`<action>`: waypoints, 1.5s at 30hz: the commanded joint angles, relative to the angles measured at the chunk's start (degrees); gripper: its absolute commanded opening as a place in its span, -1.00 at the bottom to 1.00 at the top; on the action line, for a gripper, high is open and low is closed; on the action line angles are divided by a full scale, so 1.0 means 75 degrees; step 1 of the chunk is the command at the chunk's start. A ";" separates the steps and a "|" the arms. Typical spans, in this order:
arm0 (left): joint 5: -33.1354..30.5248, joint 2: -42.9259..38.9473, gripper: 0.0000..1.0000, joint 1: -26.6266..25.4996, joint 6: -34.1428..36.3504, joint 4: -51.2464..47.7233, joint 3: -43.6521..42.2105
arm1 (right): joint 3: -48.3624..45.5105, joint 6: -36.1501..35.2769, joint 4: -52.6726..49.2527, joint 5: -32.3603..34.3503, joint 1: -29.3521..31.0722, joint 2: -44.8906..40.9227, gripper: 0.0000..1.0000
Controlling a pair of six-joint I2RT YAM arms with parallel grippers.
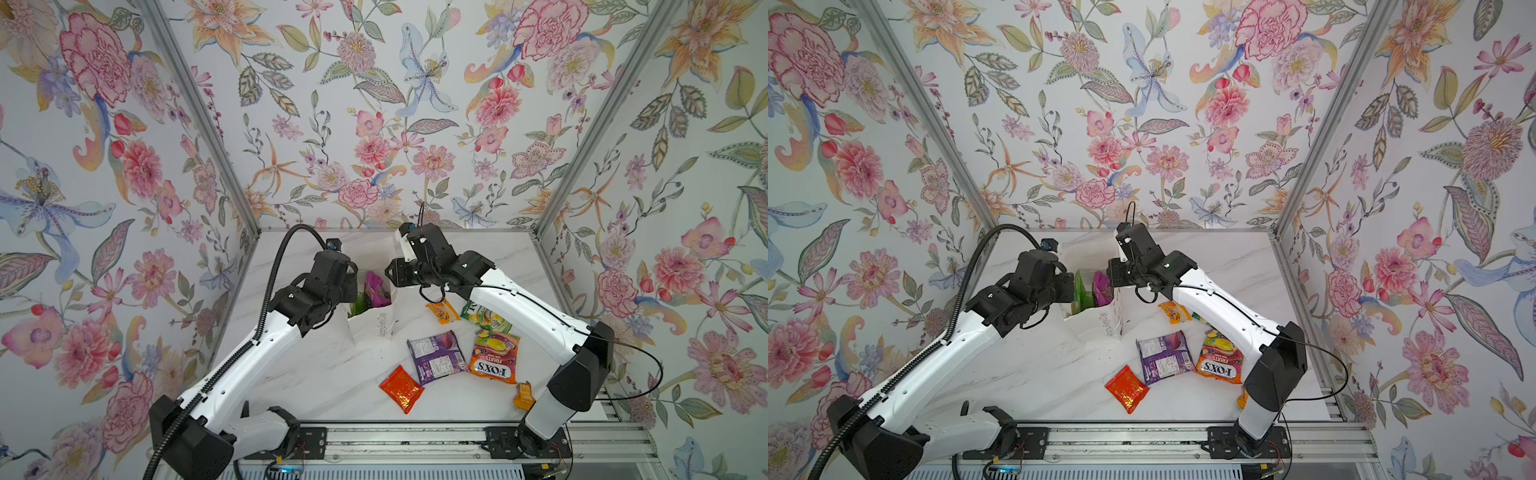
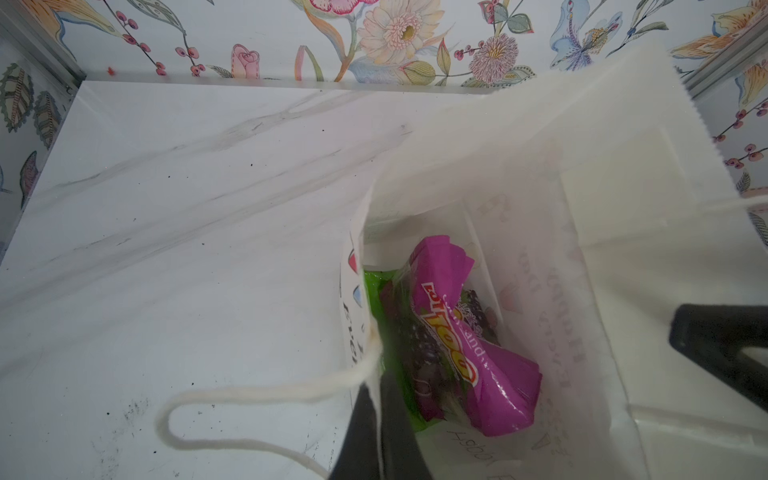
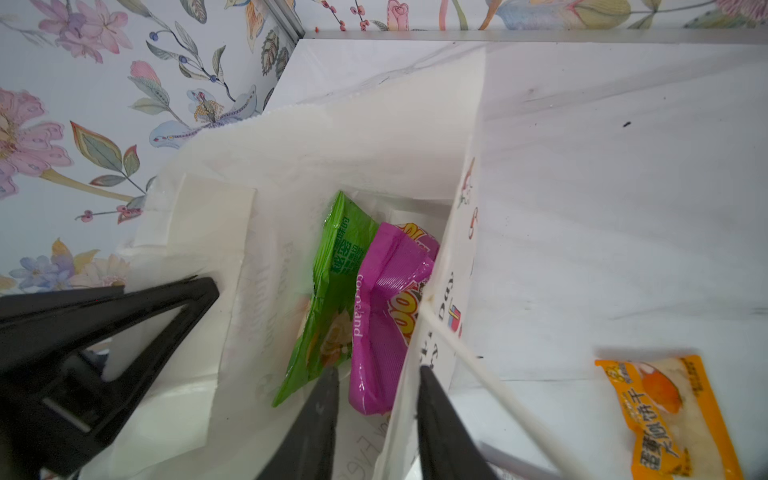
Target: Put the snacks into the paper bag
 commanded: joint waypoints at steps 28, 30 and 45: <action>-0.0069 -0.0101 -1.00 -0.0007 0.0581 -0.0226 0.0548 | 0.0023 -0.0285 0.0738 0.0779 0.0438 -0.1440 0.46; -0.0107 -0.0195 -1.00 0.0044 0.0630 -0.0100 0.0457 | -0.0233 -0.0347 0.0797 0.0892 0.0426 -0.1863 0.49; 0.0053 -0.0778 -1.00 0.0427 0.1077 0.0710 -0.0240 | -0.3175 -0.2278 0.1285 0.1565 0.0004 -0.4995 0.66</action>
